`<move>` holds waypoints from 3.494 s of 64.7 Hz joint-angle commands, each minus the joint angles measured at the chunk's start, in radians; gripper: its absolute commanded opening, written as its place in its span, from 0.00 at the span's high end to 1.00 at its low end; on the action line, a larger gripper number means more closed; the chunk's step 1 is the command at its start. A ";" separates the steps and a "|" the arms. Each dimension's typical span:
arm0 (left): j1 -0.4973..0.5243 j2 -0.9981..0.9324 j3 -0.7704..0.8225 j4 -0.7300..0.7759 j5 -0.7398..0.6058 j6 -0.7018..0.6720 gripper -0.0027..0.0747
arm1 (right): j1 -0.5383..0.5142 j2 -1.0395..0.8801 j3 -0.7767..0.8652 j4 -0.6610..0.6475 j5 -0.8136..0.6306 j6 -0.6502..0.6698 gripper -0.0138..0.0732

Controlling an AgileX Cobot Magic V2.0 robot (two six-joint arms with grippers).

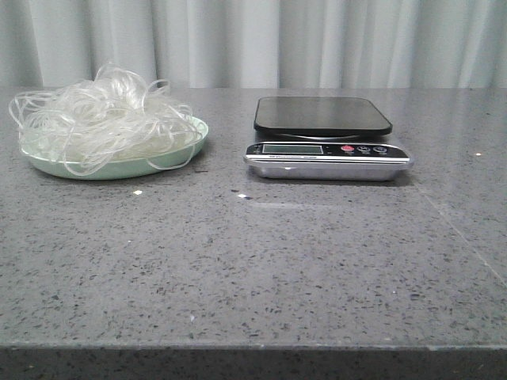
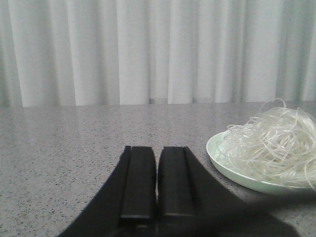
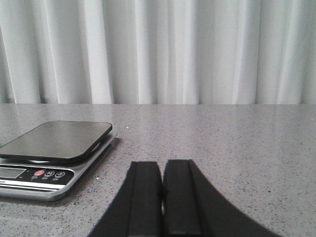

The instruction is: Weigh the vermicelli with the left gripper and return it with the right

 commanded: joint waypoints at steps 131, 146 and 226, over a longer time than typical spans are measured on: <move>-0.007 0.451 -0.610 -0.113 0.348 -0.010 0.80 | -0.006 -0.016 -0.009 0.001 -0.085 0.000 0.65; -0.007 0.458 -0.612 -0.113 0.342 -0.010 0.49 | -0.006 -0.016 -0.009 0.001 -0.085 0.000 0.65; -0.287 1.170 -1.239 -0.092 0.808 0.126 0.07 | -0.006 -0.016 -0.009 0.001 -0.085 0.000 0.65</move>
